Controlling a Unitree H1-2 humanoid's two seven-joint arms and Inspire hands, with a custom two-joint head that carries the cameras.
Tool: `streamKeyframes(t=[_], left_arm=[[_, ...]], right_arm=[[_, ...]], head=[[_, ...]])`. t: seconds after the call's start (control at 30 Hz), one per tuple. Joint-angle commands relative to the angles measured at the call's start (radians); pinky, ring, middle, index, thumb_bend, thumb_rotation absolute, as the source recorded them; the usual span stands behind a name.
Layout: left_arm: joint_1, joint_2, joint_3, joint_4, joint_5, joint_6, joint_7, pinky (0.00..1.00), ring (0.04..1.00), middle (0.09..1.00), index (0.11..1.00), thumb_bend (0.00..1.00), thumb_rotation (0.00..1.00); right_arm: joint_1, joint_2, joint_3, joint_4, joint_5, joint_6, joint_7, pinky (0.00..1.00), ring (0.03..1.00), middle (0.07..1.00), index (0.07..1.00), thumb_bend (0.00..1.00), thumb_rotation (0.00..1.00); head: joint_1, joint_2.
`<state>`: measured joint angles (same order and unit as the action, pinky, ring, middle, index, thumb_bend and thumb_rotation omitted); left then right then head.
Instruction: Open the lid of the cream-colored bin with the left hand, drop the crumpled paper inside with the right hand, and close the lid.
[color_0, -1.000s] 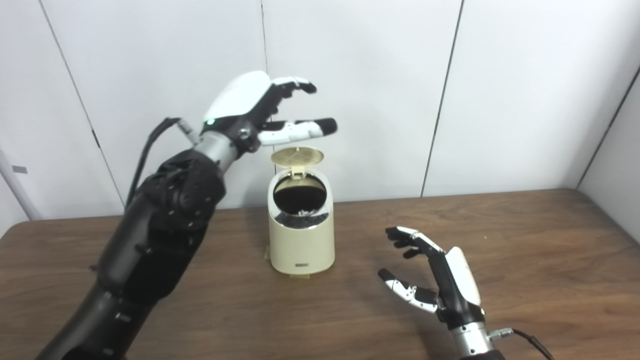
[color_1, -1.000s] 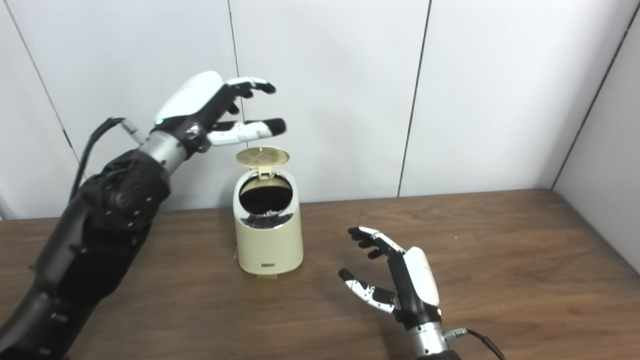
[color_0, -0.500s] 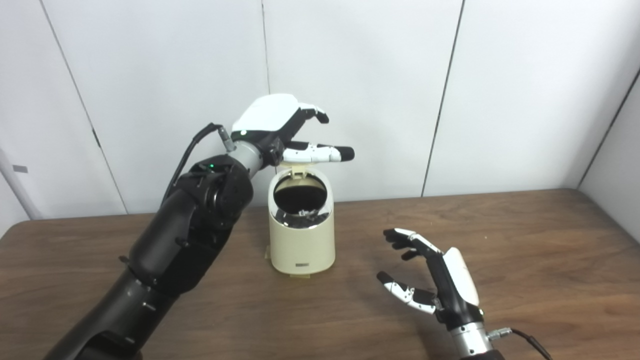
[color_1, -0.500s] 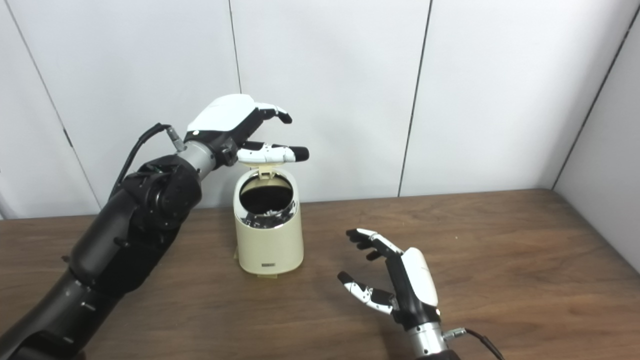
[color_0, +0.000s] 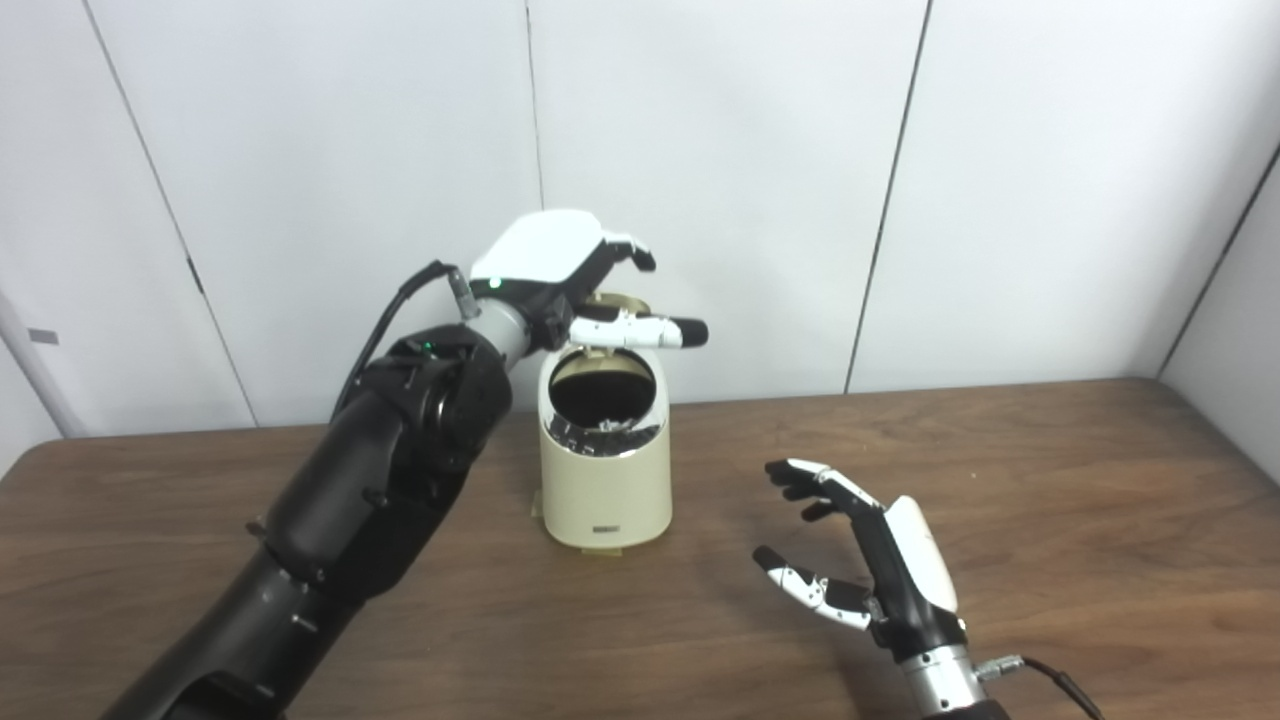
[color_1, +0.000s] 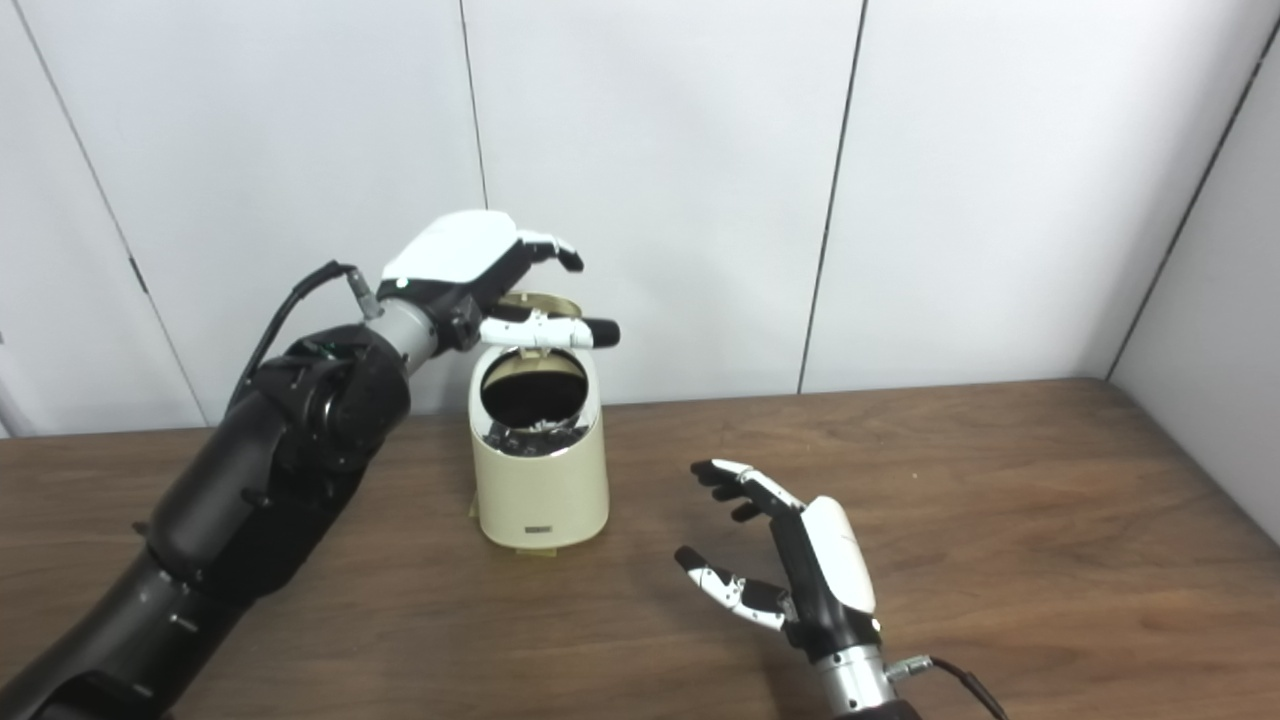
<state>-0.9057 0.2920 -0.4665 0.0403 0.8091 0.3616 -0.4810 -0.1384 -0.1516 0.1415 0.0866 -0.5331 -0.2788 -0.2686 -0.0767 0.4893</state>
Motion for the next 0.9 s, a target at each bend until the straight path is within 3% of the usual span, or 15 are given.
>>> streamKeyframes(t=[0.0, 0.27, 0.87], left_arm=[[-0.044, 0.008, 0.018, -0.031, 0.022, -0.004, 0.009, 0.82, 0.878, 0.870, 0.836, 1.00, 1.00], [-0.032, 0.001, 0.026, -0.051, 0.020, -0.001, -0.027, 0.81, 0.877, 0.872, 0.833, 1.00, 1.00], [0.008, -0.013, 0.040, -0.135, 0.012, 0.003, -0.101, 0.77, 0.850, 0.852, 0.817, 1.00, 1.00]], right_arm=[[0.028, 0.018, 0.007, 0.050, -0.003, -0.008, -0.010, 0.58, 0.695, 0.731, 0.738, 0.26, 0.21], [0.027, 0.015, 0.004, 0.053, -0.003, -0.014, -0.013, 0.57, 0.687, 0.724, 0.734, 0.26, 0.27], [0.029, 0.009, 0.004, 0.043, -0.008, -0.018, -0.015, 0.55, 0.671, 0.715, 0.727, 0.25, 0.30]], head=[[0.000, 0.002], [0.002, 0.006], [0.009, 0.020]])
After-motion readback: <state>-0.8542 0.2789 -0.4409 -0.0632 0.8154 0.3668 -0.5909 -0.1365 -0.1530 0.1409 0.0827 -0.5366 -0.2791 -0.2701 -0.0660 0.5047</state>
